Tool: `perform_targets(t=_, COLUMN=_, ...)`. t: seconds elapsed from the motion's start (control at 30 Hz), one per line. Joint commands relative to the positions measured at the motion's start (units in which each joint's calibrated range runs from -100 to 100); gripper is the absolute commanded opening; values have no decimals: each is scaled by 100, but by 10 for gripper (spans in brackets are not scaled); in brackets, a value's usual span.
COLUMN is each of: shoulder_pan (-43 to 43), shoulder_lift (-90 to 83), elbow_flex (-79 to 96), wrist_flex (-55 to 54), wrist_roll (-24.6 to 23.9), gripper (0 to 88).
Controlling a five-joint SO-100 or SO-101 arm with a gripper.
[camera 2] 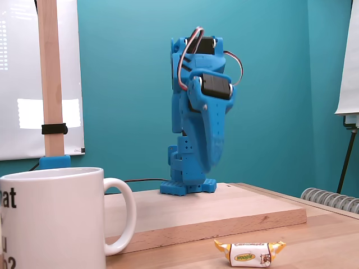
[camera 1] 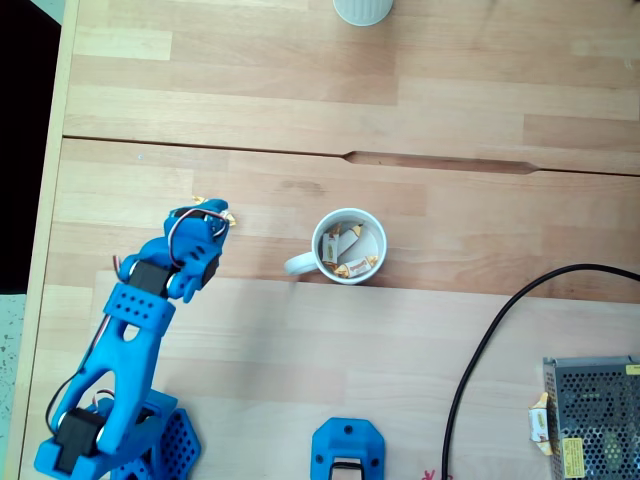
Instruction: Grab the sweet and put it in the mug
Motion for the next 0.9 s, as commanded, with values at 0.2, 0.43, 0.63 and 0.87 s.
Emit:
perform_targets(t=0.2, shoulder_pan=449, shoulder_lift=581, elbow_flex=-543, wrist_flex=13, wrist_roll=0, gripper=98)
perform_targets(t=0.43, shoulder_pan=471, shoulder_lift=1381, elbow_flex=-1355, wrist_flex=21, wrist_roll=5, gripper=99)
perform_targets(t=0.63, shoulder_pan=456, shoulder_lift=1855, elbow_flex=-1766, wrist_flex=570, wrist_roll=0, gripper=100)
perform_targets(t=0.87, shoulder_pan=-38, shoulder_lift=1855, elbow_flex=-1864, wrist_flex=844, wrist_roll=-5, gripper=98)
